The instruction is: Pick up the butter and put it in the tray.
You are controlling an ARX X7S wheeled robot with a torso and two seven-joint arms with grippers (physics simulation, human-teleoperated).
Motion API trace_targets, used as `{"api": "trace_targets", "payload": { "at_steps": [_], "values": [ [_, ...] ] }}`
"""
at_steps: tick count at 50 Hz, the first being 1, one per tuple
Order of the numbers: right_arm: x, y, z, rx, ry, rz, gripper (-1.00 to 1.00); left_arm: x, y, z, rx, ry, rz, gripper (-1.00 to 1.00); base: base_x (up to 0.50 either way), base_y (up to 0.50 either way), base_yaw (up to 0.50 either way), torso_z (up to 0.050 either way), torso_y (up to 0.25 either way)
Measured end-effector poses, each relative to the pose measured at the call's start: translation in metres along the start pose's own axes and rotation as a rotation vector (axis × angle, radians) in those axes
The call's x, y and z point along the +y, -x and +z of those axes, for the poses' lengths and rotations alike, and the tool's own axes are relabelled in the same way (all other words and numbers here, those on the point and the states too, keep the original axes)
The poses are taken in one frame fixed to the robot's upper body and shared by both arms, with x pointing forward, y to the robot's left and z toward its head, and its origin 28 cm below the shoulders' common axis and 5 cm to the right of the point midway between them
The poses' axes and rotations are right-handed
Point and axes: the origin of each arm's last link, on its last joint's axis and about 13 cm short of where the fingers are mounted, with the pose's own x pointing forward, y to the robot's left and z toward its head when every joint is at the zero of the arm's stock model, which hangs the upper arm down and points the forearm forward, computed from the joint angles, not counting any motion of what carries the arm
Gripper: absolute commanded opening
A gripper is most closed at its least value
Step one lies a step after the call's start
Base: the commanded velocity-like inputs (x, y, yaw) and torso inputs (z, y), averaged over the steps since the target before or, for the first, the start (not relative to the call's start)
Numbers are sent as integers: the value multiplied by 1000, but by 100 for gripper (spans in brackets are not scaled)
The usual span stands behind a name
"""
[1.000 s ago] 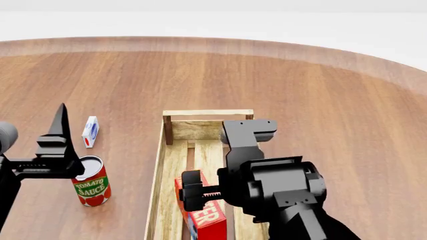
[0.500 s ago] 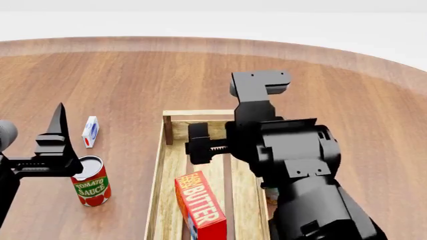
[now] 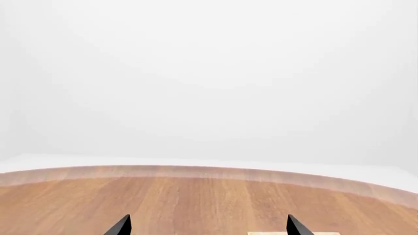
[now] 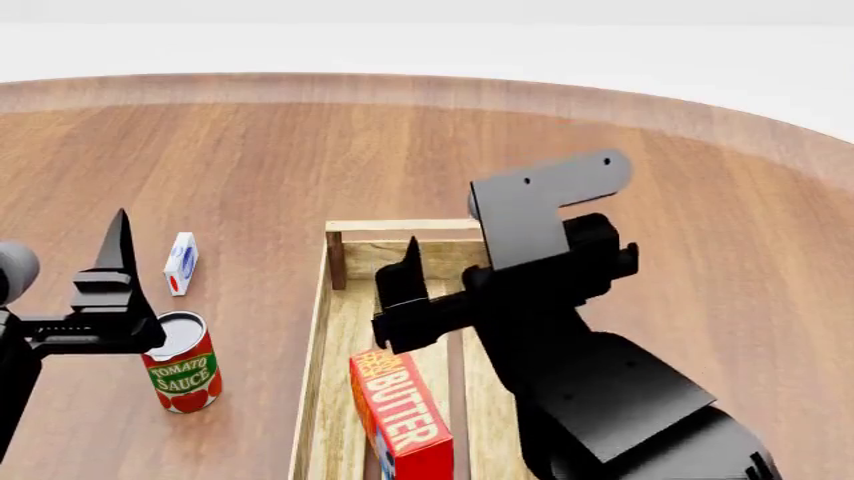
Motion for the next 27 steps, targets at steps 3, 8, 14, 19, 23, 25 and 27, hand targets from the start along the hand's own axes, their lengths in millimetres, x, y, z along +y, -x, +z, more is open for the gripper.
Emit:
{"api": "trace_targets", "payload": {
  "at_steps": [3, 8, 14, 19, 23, 25, 27],
  "values": [
    [3, 11, -3, -41, 30, -26, 100, 0, 0, 0, -2, 1, -1, 100, 0, 0, 0, 0, 0],
    [7, 26, -6, -98, 71, -63, 100, 0, 1, 0, -6, 2, -2, 100, 0, 0, 0, 0, 0],
    [12, 41, -10, -154, 123, -107, 100, -1, 2, 1, -12, 5, -5, 100, 0, 0, 0, 0, 0],
    [16, 51, -11, -197, 157, -135, 100, -1, 3, 2, -17, 5, -6, 100, 0, 0, 0, 0, 0],
    [19, 58, -12, -228, 191, -157, 100, -1, 4, 3, -22, 6, -8, 100, 0, 0, 0, 0, 0],
    [20, 61, -12, -243, 208, -167, 100, -2, 5, 3, -24, 7, -9, 100, 0, 0, 0, 0, 0],
    [21, 64, -13, -255, 223, -176, 100, -2, 6, 3, -26, 7, -10, 100, 0, 0, 0, 0, 0]
  ]
}}
